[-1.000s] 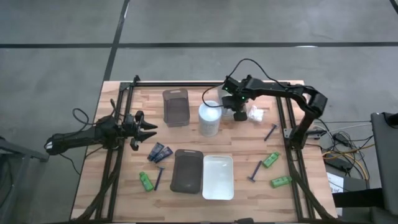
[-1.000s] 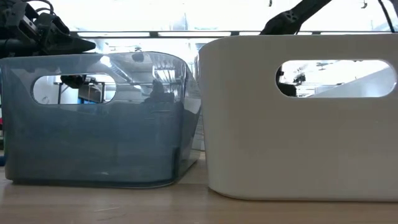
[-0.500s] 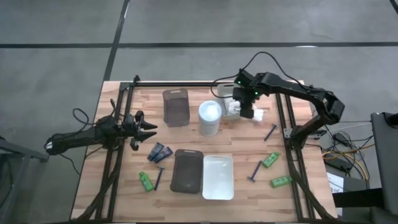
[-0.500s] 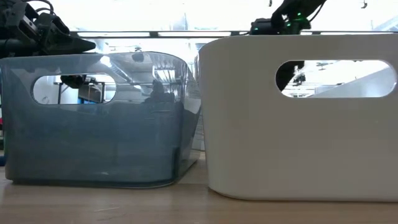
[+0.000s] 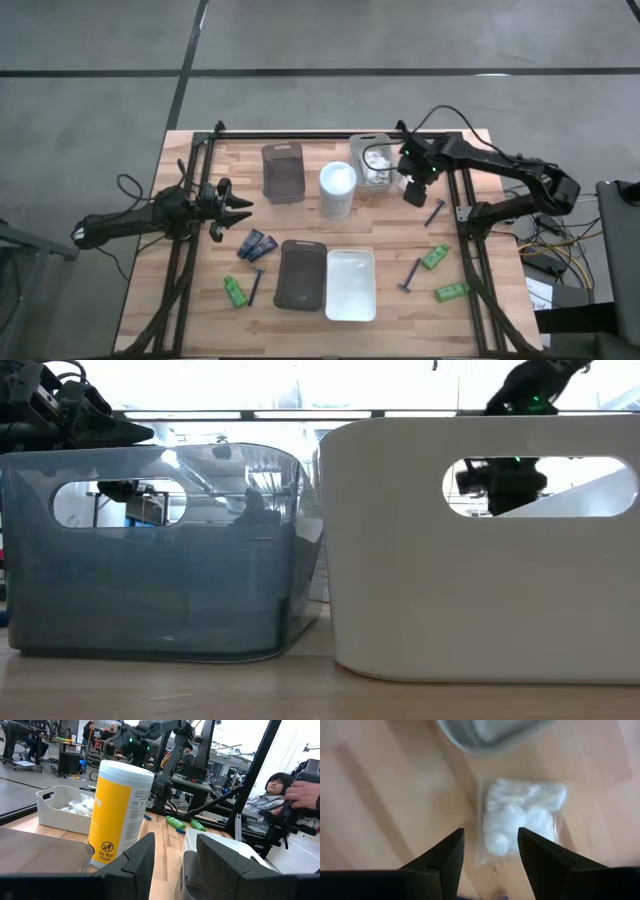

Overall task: Pick & Place Travel size toiletries
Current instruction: Put the white cotton pack into the gray bin, then put the blue razor into the white bin

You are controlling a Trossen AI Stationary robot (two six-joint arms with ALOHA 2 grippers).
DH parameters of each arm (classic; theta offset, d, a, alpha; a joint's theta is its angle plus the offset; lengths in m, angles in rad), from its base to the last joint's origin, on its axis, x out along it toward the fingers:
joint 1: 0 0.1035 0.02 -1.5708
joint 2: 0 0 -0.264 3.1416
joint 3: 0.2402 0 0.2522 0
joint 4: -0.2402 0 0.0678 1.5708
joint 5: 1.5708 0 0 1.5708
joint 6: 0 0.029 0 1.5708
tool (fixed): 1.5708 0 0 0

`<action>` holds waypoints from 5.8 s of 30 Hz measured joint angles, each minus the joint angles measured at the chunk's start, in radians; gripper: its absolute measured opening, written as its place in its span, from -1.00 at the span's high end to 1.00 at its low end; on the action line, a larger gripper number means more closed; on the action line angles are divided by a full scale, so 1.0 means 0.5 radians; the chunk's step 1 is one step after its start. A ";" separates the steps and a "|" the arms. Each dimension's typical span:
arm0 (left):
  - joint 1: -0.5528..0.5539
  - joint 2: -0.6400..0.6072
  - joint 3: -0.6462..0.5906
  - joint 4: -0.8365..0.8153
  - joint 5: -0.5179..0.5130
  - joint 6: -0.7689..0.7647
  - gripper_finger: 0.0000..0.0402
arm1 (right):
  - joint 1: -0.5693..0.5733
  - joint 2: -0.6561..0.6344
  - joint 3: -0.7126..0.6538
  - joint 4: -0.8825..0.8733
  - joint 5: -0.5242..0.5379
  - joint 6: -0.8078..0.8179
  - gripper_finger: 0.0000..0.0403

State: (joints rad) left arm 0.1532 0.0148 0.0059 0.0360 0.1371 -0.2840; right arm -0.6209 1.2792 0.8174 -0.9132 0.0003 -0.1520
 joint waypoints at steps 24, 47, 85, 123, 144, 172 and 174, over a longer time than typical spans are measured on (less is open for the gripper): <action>0.000 0.000 0.000 0.000 0.000 0.000 0.25 | -0.104 0.390 -0.162 0.295 -0.048 0.027 0.67; 0.000 0.000 0.000 0.000 0.000 0.000 0.25 | -0.247 -0.065 0.051 0.095 0.085 0.327 0.96; 0.000 0.000 0.000 0.000 0.000 0.000 0.25 | -0.141 1.022 1.142 0.233 0.002 0.785 0.96; 0.000 0.000 0.000 0.000 0.000 0.000 0.25 | -0.179 1.097 1.135 0.152 -0.095 0.705 -0.14; 0.000 0.000 0.000 0.000 0.000 0.000 0.25 | -0.072 0.111 0.658 0.034 -0.101 0.380 -0.62; 0.001 0.000 0.000 0.000 0.000 0.000 0.25 | 1.129 -0.959 -0.734 1.483 -0.105 0.446 -0.54; 0.001 0.000 0.000 0.000 0.000 -0.001 0.25 | 1.224 -0.985 -0.802 1.555 -0.107 0.479 -0.51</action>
State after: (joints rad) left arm 0.1535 0.0148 0.0059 0.0360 0.1371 -0.2843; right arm -0.0088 0.7868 0.4161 -0.1357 -0.0532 0.0874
